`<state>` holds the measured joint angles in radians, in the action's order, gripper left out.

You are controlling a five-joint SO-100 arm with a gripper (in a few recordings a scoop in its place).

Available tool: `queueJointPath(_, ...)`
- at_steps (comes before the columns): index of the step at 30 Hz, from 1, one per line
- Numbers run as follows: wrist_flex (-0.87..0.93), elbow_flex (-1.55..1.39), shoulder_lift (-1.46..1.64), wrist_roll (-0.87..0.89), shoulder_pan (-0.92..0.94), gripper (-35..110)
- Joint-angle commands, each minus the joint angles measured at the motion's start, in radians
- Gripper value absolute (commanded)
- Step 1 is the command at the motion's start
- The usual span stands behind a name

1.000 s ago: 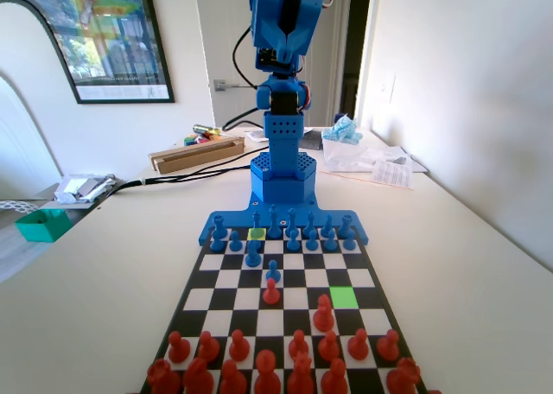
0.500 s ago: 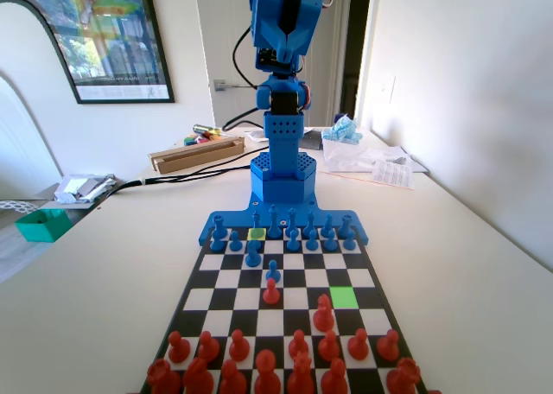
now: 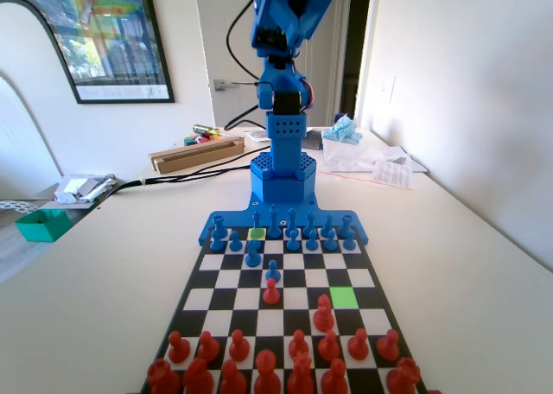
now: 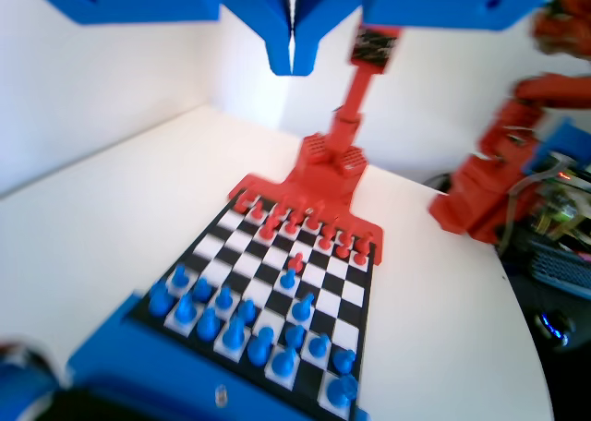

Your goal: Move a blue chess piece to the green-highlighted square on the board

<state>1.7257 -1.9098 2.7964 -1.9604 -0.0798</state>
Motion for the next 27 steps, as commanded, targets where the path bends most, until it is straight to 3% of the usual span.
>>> queueJointPath(1,0.115,0.14,-0.13,-0.149,-0.012,1)
queueJointPath(11,0.095,0.178,-0.417,-0.454,0.077,1)
queueJointPath(27,0.095,0.023,-0.683,-0.637,0.207,1)
